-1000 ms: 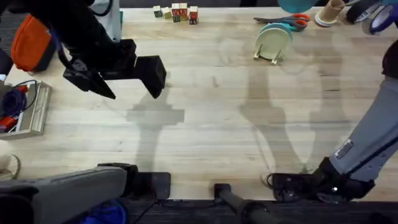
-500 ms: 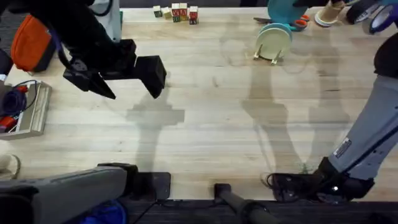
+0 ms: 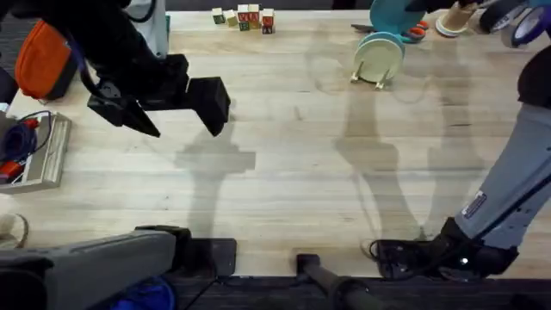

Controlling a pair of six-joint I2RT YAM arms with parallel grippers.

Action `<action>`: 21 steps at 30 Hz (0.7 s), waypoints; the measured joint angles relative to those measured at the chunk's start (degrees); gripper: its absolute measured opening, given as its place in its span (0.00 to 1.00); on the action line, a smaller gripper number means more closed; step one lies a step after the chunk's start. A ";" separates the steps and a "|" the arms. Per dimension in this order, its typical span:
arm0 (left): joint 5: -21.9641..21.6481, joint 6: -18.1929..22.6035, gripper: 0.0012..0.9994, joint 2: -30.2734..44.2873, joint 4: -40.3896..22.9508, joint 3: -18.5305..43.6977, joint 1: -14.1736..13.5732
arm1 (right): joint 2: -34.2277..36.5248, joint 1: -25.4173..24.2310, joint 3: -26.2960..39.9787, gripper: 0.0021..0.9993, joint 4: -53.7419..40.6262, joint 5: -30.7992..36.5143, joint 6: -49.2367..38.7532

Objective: Pick up the plates from the table one by one and place each into a slot on the dish rack.

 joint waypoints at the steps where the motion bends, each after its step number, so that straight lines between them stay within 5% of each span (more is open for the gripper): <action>1: 0.00 0.00 0.99 0.00 0.02 0.00 0.00 | 0.00 0.00 0.00 0.03 -0.02 0.00 -0.03; 21: 0.00 0.00 0.99 0.00 0.00 0.00 0.00 | 4.22 0.00 0.00 0.03 -1.09 0.52 -0.03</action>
